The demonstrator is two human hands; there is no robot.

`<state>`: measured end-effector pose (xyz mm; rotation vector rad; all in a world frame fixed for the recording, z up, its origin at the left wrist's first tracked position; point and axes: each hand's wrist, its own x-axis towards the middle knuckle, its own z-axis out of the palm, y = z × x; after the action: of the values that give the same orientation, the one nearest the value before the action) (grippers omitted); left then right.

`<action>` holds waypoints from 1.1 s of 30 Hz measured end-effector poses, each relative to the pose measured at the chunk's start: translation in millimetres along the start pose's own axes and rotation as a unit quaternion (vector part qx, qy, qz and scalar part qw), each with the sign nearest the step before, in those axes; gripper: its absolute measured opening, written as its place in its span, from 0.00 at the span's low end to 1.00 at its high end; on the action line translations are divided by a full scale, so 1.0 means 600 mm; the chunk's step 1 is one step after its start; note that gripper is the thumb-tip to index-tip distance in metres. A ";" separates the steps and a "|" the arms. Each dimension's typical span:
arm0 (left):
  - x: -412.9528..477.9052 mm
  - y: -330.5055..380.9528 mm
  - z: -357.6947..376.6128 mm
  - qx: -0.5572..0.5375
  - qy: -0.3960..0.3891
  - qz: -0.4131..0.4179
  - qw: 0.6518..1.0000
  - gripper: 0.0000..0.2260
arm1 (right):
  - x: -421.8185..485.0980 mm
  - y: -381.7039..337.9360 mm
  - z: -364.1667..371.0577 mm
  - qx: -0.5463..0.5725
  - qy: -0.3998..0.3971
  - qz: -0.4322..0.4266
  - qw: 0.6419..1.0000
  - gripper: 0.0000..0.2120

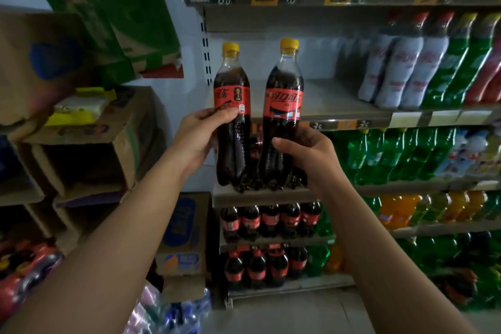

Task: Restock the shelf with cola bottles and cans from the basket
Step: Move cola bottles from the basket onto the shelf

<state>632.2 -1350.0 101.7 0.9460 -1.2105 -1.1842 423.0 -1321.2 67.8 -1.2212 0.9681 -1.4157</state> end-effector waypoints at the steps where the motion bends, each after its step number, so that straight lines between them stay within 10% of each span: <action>1: 0.021 0.002 0.003 0.004 -0.005 0.005 1.000 0.15 | 0.024 0.002 -0.004 0.003 -0.005 -0.001 1.000 0.19; 14: 0.306 0.005 0.014 0.014 0.037 -0.004 0.999 0.22 | 0.352 -0.007 -0.023 0.005 -0.068 -0.004 0.998 0.12; 33: 0.526 -0.019 -0.076 0.177 0.003 0.072 0.982 0.19 | 0.580 0.061 0.025 -0.157 0.002 -0.062 0.986 0.28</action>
<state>664.0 -1665.2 139.7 1.1000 -1.4891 -0.8653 443.6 -1669.3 102.6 -1.5322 1.1665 -1.3975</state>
